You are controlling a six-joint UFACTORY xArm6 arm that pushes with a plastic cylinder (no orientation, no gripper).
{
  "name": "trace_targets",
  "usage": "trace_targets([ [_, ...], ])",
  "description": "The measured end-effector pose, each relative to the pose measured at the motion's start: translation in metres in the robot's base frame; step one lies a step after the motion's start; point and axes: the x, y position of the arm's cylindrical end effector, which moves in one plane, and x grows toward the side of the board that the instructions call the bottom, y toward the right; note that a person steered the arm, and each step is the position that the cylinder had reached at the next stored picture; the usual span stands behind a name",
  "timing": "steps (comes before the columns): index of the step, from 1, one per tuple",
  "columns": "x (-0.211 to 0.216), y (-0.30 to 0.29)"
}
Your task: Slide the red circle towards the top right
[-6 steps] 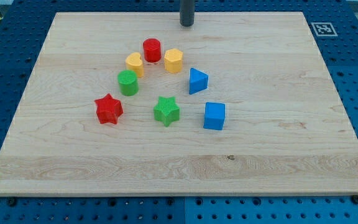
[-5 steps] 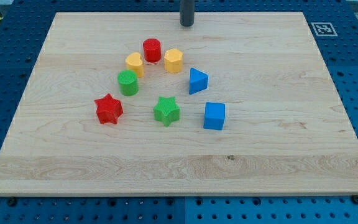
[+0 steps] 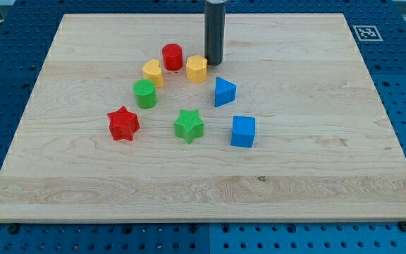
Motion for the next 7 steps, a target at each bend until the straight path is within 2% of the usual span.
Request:
trace_targets([
  [1,0.0,0.0],
  [2,-0.057,-0.017],
  [3,-0.087,-0.077],
  [4,-0.044,-0.153],
  [5,-0.001,-0.169],
  [6,-0.002,-0.168],
  [7,-0.003,-0.129],
])
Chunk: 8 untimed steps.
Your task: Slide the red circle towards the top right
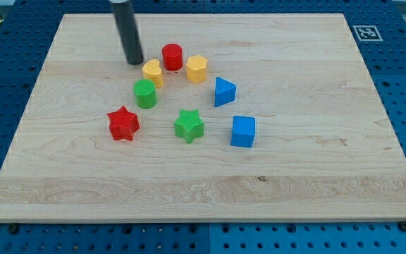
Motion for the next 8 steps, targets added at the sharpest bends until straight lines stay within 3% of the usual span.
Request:
trace_targets([
  [3,0.002,0.126],
  [5,-0.024,0.152],
  [8,-0.06,0.242],
])
